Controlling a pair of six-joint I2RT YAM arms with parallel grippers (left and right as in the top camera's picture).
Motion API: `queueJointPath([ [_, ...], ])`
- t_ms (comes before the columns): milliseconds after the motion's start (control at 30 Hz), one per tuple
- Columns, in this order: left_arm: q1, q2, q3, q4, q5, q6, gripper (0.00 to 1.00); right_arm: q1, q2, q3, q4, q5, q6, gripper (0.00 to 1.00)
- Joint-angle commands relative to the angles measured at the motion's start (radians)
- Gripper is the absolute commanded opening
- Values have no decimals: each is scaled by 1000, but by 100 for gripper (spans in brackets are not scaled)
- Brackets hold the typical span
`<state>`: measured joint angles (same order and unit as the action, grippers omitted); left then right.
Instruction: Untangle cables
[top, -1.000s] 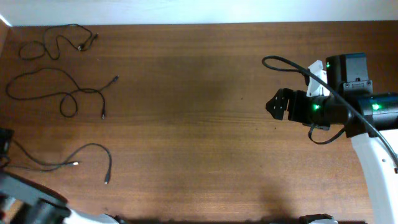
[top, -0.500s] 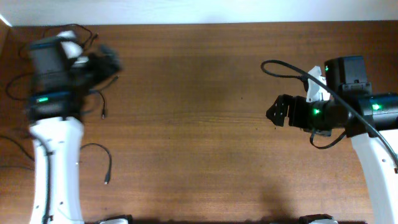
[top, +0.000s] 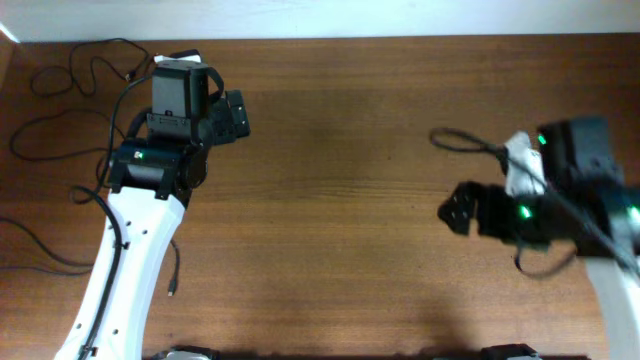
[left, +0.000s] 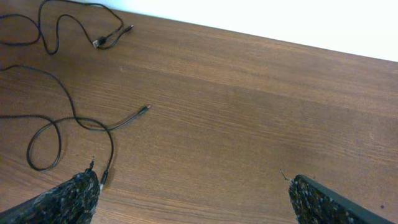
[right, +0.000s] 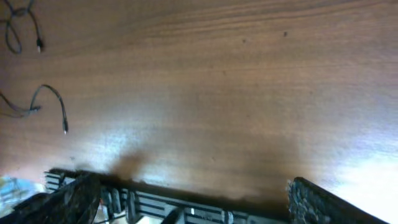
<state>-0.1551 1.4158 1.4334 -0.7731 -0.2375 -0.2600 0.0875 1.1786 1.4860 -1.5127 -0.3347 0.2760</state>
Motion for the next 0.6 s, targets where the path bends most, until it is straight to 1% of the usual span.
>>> queueJointPath([
  [0,1,-2,8,-1,-17,16,99,-3,-219,-14,-47,87,-18,97],
  [100,1,-2,8,0,-17,16,99,-3,-464,-64,-55,146,-18,98],
  [233,1,-2,8,0,-17,16,99,-3,-631,-67,-55,152,-6,98],
  [333,1,-2,8,0,-17,16,99,-3,-679,-67,-65,148,-7,98],
  [467,1,-2,8,0,-17,16,99,-3,-679,-68,-71,149,-7,98],
  [567,1,-2,8,-1,-17,16,99,-3,-679,-73,-60,223,-18,98],
])
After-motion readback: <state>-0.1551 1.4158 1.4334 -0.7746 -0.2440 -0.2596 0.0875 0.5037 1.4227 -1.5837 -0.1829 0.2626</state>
